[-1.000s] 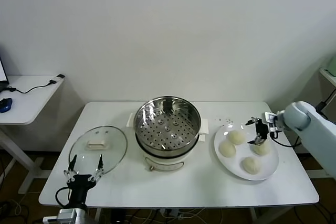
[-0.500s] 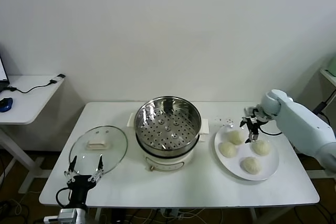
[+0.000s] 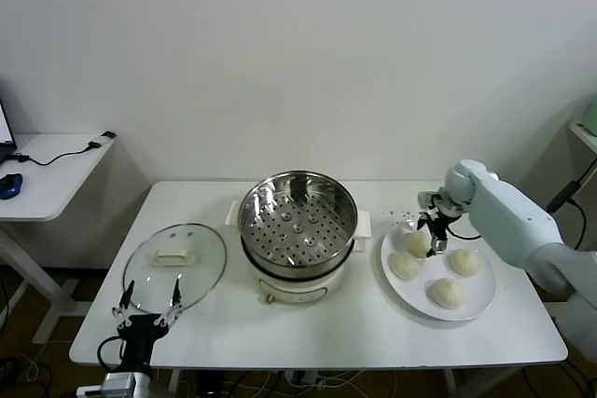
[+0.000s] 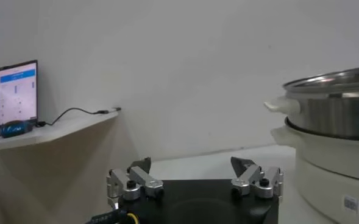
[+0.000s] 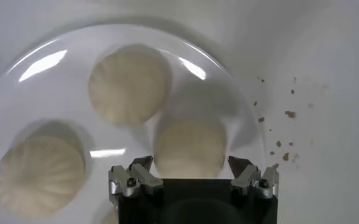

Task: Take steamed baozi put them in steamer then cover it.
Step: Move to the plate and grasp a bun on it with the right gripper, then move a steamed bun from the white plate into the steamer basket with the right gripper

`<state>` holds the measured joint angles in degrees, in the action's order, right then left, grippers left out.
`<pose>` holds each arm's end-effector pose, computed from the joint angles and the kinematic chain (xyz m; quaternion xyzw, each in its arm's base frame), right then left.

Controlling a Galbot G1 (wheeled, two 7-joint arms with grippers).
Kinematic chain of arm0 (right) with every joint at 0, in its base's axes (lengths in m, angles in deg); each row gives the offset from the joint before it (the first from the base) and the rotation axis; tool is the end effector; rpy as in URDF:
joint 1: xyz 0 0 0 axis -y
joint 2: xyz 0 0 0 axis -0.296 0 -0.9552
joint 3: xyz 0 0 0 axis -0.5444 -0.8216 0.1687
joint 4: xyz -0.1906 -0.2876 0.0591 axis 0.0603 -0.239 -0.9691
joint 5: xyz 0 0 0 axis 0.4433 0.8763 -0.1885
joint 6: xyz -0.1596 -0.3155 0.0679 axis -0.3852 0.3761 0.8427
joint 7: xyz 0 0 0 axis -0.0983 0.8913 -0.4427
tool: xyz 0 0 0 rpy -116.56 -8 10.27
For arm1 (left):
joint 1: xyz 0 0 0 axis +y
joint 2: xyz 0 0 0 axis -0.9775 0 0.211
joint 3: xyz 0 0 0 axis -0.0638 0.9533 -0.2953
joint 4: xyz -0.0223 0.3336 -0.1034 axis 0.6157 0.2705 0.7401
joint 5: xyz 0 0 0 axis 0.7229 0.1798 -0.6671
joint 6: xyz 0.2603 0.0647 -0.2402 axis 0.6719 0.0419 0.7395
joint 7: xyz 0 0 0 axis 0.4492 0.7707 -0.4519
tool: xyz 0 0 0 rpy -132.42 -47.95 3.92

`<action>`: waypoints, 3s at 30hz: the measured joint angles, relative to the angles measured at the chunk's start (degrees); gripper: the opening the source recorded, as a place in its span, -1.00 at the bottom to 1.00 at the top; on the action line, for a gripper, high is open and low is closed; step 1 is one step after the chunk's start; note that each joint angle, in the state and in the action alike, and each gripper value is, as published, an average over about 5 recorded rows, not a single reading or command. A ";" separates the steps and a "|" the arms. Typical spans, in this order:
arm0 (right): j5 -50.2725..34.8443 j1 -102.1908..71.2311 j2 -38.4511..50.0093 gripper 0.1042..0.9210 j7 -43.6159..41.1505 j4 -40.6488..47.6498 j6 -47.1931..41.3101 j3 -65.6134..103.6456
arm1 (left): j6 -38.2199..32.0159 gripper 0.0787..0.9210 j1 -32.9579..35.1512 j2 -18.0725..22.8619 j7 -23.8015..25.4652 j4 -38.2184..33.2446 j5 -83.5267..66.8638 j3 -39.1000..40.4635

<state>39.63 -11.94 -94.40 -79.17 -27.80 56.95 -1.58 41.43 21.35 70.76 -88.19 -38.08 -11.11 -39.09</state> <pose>0.6093 -0.1651 -0.2478 0.4998 -0.5240 0.5231 0.4494 0.1501 0.0809 -0.3740 0.0706 -0.9922 -0.0881 0.0518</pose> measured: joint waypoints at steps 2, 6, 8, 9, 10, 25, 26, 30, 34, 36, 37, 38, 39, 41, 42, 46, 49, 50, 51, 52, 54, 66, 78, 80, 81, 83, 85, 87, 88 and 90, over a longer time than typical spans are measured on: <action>0.16 0.05 -0.30 0.57 -0.09 0.41 0.11 0.05 | 0.00 0.77 0.02 -0.01 -0.01 0.06 0.01 0.01; 0.41 0.22 -0.64 0.51 -0.35 0.94 0.45 0.21 | -0.01 0.77 0.08 -0.07 -0.04 0.20 0.15 0.06; 0.44 0.40 -0.64 0.49 -0.50 1.00 0.66 0.26 | 0.00 0.77 0.12 -0.10 -0.06 0.24 0.20 0.08; 0.41 0.51 -0.61 0.49 -0.59 0.99 0.79 0.28 | -0.01 0.77 0.15 -0.12 -0.07 0.27 0.23 0.08; 0.35 0.65 -0.57 0.48 -0.69 0.95 0.92 0.27 | -0.02 0.77 0.20 -0.12 -0.07 0.30 0.25 0.08; -8.23 13.94 -0.33 0.47 -5.08 -5.29 6.53 -10.91 | -0.34 0.77 1.33 -0.54 0.00 -0.07 0.30 -0.08; -9.06 15.67 -0.79 0.47 -5.55 -5.78 7.28 -12.26 | -0.31 0.77 1.36 -0.55 0.00 -0.11 0.31 -0.11; -11.56 22.54 -3.65 0.47 -7.40 -7.58 10.81 -16.99 | -0.20 0.77 1.44 -0.56 0.01 -0.15 0.34 -0.41; -12.74 28.07 -7.36 0.47 -8.65 -9.58 14.95 -20.55 | -0.23 0.77 1.78 -0.55 0.01 -0.25 0.32 -0.47; -12.76 29.97 -9.22 0.47 -8.93 -10.78 17.08 -21.84 | -0.28 0.77 1.99 -0.53 0.01 -0.30 0.32 -0.43; -12.57 30.72 -10.11 0.47 -9.00 -11.44 18.17 -22.36 | -0.30 0.77 2.08 -0.50 0.01 -0.31 0.32 -0.42; -12.22 31.33 -10.96 0.47 -9.00 -12.13 19.23 -22.78 | -0.32 0.77 2.17 -0.46 0.01 -0.31 0.31 -0.41; -11.66 31.82 -11.82 0.47 -8.96 -12.87 20.34 -23.12 | -0.34 0.77 2.25 -0.42 0.01 -0.31 0.31 -0.41; -10.01 32.38 -13.45 0.47 -8.71 -14.36 22.56 -23.56 | -0.37 0.77 2.42 -0.36 0.00 -0.32 0.29 -0.41; -8.92 32.44 -14.27 0.47 -8.48 -15.07 23.68 -23.67 | -0.39 0.77 2.50 -0.35 0.01 -0.36 0.28 -0.41; -3.38 31.26 -17.37 0.47 -7.13 -17.14 27.89 -23.48 | -0.40 0.77 2.86 -0.38 0.01 -0.77 0.19 -0.52; 1.32 29.36 -19.47 0.47 -5.99 -17.91 30.56 -22.83 | -0.32 0.77 3.13 -0.52 0.01 -1.14 0.12 -0.67; 2.86 28.65 -20.12 0.47 -5.62 -18.05 31.35 -22.56 | -0.28 0.77 3.19 -0.56 0.00 -1.24 0.10 -0.71; 4.48 27.87 -20.78 0.47 -5.22 -18.13 32.15 -22.23 | -0.23 0.77 3.22 -0.59 0.00 -1.33 0.09 -0.75; 6.09 27.06 -21.41 0.47 -4.83 -18.15 32.92 -21.88 | -0.17 0.77 3.23 -0.58 0.00 -1.42 0.08 -0.78; 9.19 25.42 -22.55 0.47 -4.10 -18.02 34.28 -21.16 | -0.05 0.77 3.24 -0.46 0.00 -1.59 0.06 -0.79; 21.77 17.07 -25.69 0.47 -1.66 -15.56 38.38 -17.59 | 0.01 0.77 3.66 0.09 -0.02 -1.42 0.06 -0.48; 25.82 14.32 -26.09 0.74 -0.81 -15.26 39.13 -15.91 | 0.18 0.77 3.19 0.48 -0.02 -1.15 0.65 0.02; 25.61 14.55 -25.80 0.75 -1.01 -15.79 39.22 -15.88 | 0.20 0.77 3.19 0.48 -0.04 -1.14 0.68 0.01; 25.39 14.76 -25.58 0.76 -1.17 -16.13 39.24 -15.86 | 0.20 0.77 3.20 0.48 -0.04 -1.14 0.69 0.00; 24.67 15.41 -25.02 0.76 -1.56 -16.99 39.19 -15.76 | 0.21 0.77 3.21 0.48 -0.07 -1.15 0.71 -0.02; 23.53 16.35 -24.23 0.76 -2.01 -18.10 38.94 -15.62 | 0.23 0.77 3.20 0.54 -0.08 -1.18 0.76 -0.03; 21.78 17.55 -23.17 0.76 -2.51 -19.45 38.44 -15.62 | 0.28 0.77 3.14 0.66 -0.10 -1.22 0.88 0.00; 20.62 18.28 -22.48 0.76 -2.77 -20.20 38.06 -15.75 | 0.30 0.77 3.08 0.74 -0.10 -1.25 0.97 0.05; 17.68 19.99 -20.70 0.76 -3.19 -21.82 36.91 -16.32 | 0.35 0.77 2.97 0.92 -0.10 -1.34 1.18 0.20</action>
<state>57.31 8.05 -115.10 -82.36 -49.62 93.86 -17.89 41.78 24.32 71.68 -88.30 -39.42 -9.94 -38.89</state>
